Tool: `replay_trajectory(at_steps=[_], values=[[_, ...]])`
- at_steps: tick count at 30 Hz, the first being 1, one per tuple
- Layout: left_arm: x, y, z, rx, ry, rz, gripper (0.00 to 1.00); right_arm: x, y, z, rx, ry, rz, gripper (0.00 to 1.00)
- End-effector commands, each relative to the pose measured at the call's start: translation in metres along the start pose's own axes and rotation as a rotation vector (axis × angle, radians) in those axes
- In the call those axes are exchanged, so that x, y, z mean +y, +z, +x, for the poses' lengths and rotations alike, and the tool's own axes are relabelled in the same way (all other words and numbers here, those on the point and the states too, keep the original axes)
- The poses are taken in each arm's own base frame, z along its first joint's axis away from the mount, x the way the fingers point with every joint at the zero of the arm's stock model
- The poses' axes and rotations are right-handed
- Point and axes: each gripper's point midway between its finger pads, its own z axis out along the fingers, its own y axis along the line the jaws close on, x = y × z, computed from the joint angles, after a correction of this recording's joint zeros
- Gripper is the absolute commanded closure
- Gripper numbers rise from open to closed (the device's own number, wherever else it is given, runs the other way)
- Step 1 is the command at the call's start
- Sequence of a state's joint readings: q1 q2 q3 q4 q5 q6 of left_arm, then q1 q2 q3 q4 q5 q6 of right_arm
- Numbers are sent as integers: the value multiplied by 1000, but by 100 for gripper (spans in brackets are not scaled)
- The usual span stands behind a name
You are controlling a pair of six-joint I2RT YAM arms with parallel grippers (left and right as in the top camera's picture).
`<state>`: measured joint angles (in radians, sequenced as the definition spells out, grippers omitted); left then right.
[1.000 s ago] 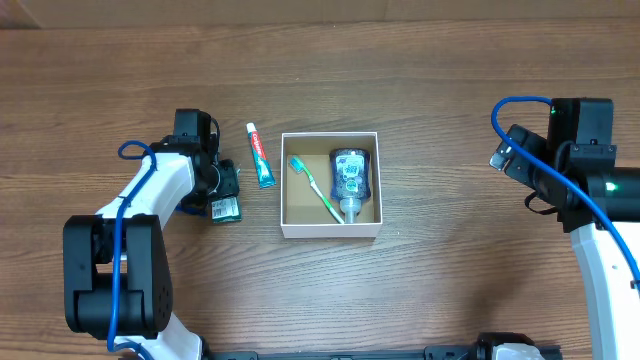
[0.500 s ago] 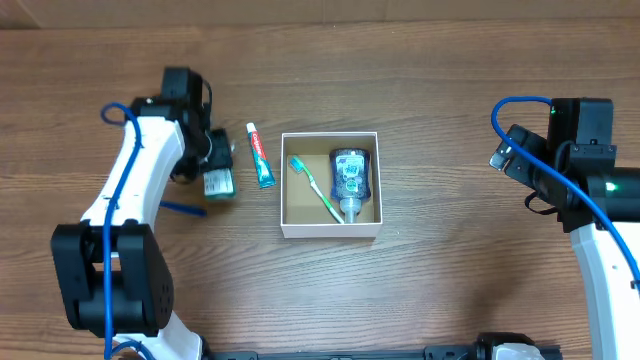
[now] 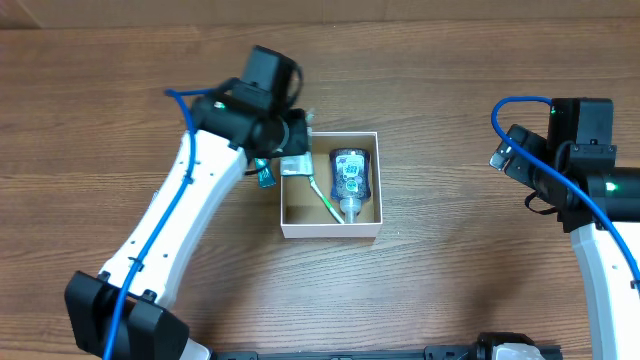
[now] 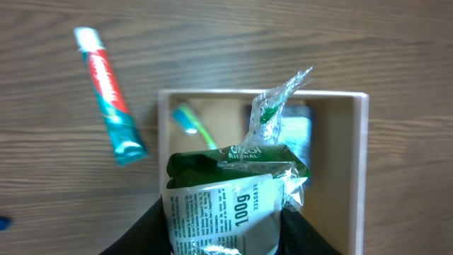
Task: Pack container
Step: 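Carry the packet with the left gripper and drop it into the box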
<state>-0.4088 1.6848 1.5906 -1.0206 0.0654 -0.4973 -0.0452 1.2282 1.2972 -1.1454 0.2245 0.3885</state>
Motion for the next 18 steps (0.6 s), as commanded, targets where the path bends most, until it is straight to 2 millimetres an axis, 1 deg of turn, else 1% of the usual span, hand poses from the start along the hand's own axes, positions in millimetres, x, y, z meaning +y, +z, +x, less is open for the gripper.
replay_trajectory(at_steps=[1,3,5,6,7,8,9,11,14,16,18], values=[[-20,4,6,-14,-55,-13,77,0,-5,-7,-25,9,-2,0],[-25,9,10,1,-43,-10,77,0,-5,-7,-25,9,-2,0],[-30,14,16,18,-27,-13,73,0,-5,-7,-25,9,-2,0],[-32,15,18,23,-20,-14,66,0,-5,-7,-25,9,-2,0],[-33,17,20,30,-12,-16,47,0,-5,-7,-25,9,-2,0],[-34,18,22,35,-9,-17,37,0,-5,-7,-25,9,-2,0],[-35,18,23,37,-7,-16,33,0,-5,-7,-25,9,-2,0],[-34,17,23,36,-7,-16,30,0,-5,-7,-25,9,-2,0],[-25,17,17,31,-29,-25,30,0,-5,-7,-25,9,-2,0],[-14,16,14,38,-50,-41,31,0,-5,-7,-25,9,-2,0],[5,15,12,54,-74,-75,30,0,-5,-7,-25,9,-2,0]])
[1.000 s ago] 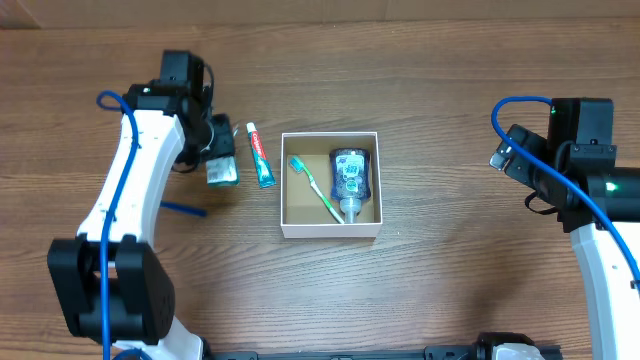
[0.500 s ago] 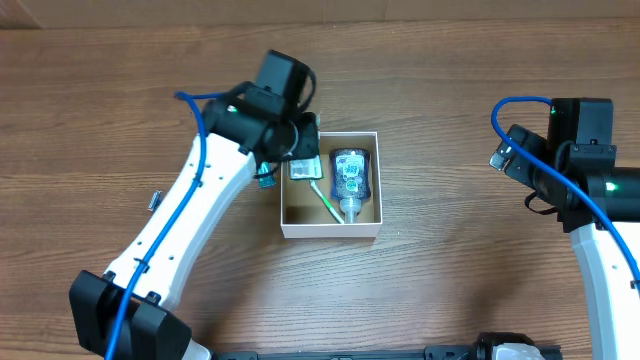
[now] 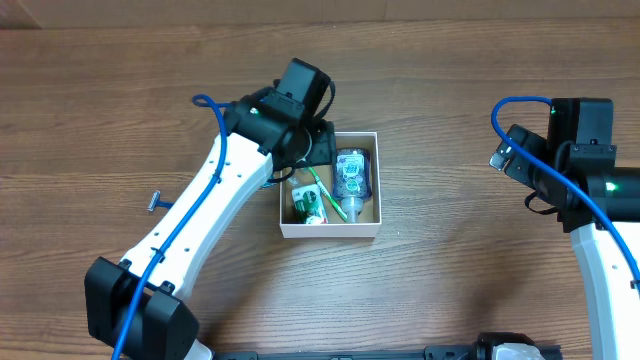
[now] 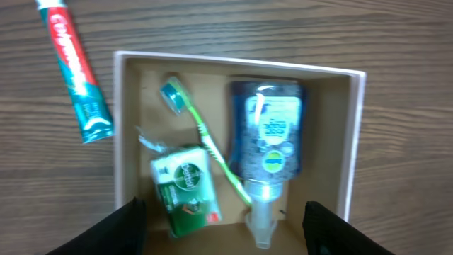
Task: Pack container
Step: 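Carry the packet with the left gripper and drop it into the box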
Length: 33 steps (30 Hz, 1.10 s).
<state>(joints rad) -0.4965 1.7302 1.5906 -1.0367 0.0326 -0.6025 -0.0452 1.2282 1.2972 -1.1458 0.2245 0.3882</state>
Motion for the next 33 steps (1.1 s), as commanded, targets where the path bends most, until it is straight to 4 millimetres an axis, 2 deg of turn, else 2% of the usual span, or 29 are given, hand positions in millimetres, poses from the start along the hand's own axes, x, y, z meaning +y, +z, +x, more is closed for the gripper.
replay_trajectory(at_steps=[1,6,11,15,22,29,33], values=[[32,-4,-13,2,-61,-54,30,0,-5,-7,-25,10,-2,0],[78,-8,-23,21,-171,-113,29,0,-5,-7,-25,10,-3,0],[105,-7,-33,-7,-200,-174,23,0,-5,-7,-25,10,-2,0],[112,5,-36,-35,-218,-194,15,0,-5,-7,-25,10,-3,0],[128,43,-36,-86,-281,-179,8,0,-5,-7,-25,10,-3,0],[148,70,-35,-151,-297,-204,8,0,-5,-7,-25,10,-3,0],[151,85,-36,-179,-296,-197,11,0,-5,-7,-25,10,-2,0]])
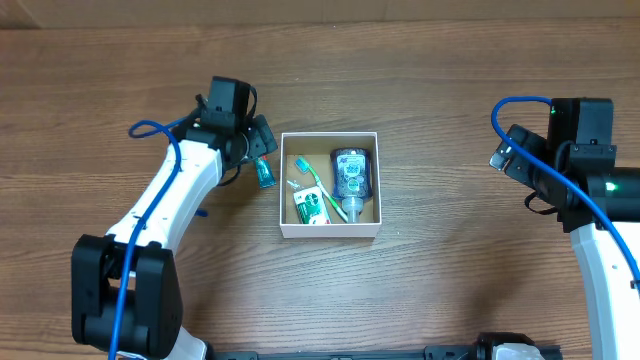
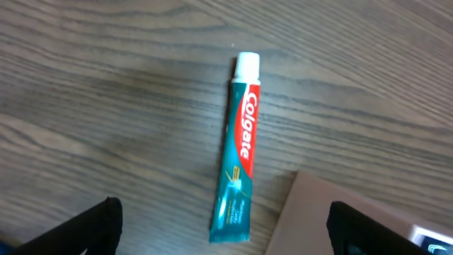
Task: Pack container
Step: 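Carry the packet with the left gripper and drop it into the box, then move the left gripper to the Colgate toothpaste tube and grasp it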
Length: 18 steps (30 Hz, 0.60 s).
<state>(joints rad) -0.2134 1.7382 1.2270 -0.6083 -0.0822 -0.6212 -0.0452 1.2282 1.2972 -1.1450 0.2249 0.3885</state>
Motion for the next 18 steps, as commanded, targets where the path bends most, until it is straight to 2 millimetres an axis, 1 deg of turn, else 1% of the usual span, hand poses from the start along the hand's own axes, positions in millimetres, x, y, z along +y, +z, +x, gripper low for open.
replay_trajectory(at_steps=[1,5,8,11,15,16,17,18], values=[[10,21,4,-6,-14,-39,11,0,-5,-7,-24,9,-3,0],[15,51,15,38,-11,-67,10,0,-5,-7,-24,9,-2,0],[16,72,20,57,-1,-71,6,0,-5,-7,-24,9,-3,0],[17,85,25,69,17,-73,6,0,-5,-7,-24,9,-3,0],[22,96,32,93,36,-89,7,0,-5,-7,-24,9,-3,0],[23,97,33,97,45,-92,11,0,-5,-7,-24,9,-2,0],[23,98,33,100,57,-93,20,0,-5,-7,-24,9,-3,0],[24,98,34,102,68,-94,31,0,-5,-7,-24,9,-2,0]])
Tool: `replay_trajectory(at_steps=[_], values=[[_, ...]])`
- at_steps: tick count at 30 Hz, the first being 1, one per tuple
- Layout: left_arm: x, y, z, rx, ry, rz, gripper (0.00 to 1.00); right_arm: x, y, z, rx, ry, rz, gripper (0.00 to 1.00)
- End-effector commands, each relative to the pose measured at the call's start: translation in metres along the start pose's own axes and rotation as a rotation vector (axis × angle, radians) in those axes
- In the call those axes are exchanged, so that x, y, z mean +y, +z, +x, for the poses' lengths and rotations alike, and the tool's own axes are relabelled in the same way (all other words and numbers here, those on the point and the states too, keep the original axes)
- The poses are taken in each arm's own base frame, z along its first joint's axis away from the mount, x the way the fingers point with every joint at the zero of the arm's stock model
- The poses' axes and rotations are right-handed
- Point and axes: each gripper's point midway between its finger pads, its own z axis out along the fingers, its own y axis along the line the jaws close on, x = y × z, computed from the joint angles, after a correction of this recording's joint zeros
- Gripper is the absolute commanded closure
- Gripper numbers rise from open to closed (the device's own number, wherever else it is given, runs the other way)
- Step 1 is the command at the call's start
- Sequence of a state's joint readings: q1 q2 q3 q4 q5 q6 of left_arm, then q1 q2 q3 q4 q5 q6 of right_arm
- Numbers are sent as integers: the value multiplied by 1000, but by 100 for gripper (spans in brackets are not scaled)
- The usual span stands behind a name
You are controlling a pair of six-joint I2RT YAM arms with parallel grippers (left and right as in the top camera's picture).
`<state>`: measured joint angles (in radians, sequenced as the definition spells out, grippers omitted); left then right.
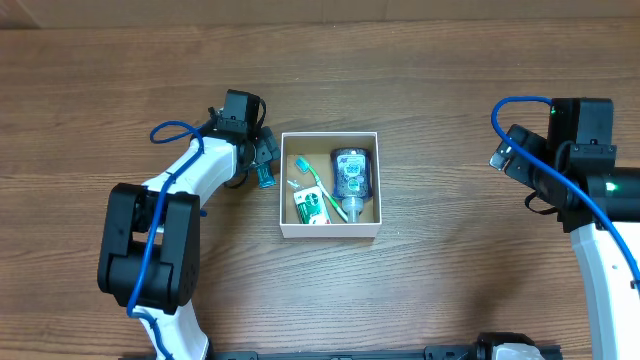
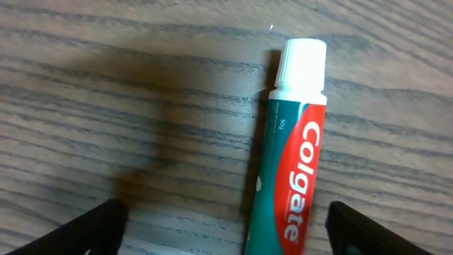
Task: Pack container
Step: 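Move the left gripper to the Colgate toothpaste tube and grasp it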
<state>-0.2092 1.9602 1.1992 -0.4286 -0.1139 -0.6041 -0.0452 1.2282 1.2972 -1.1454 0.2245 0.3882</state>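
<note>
A white open box (image 1: pixel 330 232) sits mid-table and holds a blue soap bottle (image 1: pixel 350 175), a green toothbrush (image 1: pixel 312 180) and a green soap packet (image 1: pixel 310 206). A Colgate toothpaste tube (image 2: pixel 290 156), teal and red with a white cap, lies flat on the wood just left of the box; only its teal end (image 1: pixel 265 179) shows from overhead. My left gripper (image 2: pixel 226 230) hangs low over the tube, open, a fingertip on each side of it. My right gripper (image 1: pixel 515 150) stays at the far right, its fingers not visible.
The left arm's blue cable (image 1: pixel 170 133) loops over the table to the left of the box. The right arm (image 1: pixel 585 190) stands at the table's right edge. Bare wood table (image 1: pixel 440 290) surrounds the box.
My left gripper has dropped closer to the toothpaste tube, which now fills more of the wrist view and lies between the open fingers. The box and its contents are unchanged.
My left gripper held the green soap packet over the box. Then the packet lay inside the box and the gripper was open above it. After that the gripper was over the toothpaste tube left of the box, and now it is lower around the tube.
</note>
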Motion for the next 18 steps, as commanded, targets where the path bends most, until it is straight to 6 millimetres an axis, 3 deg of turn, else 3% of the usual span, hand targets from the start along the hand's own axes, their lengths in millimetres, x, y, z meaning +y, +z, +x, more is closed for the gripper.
replay_trajectory(at_steps=[1,3,7,15,18], values=[[9,19,17,63,65,-27,41,0,-5,-7,-25,9,-2,0],[9,17,15,65,92,-27,51,0,-5,-7,-25,9,-2,0],[8,12,13,83,115,-37,59,0,-5,-7,-25,9,-2,0],[0,-17,-6,102,175,-50,65,0,-5,-7,-25,9,-2,0],[-5,-32,-16,98,184,-47,73,0,-5,-7,-25,10,-2,0]])
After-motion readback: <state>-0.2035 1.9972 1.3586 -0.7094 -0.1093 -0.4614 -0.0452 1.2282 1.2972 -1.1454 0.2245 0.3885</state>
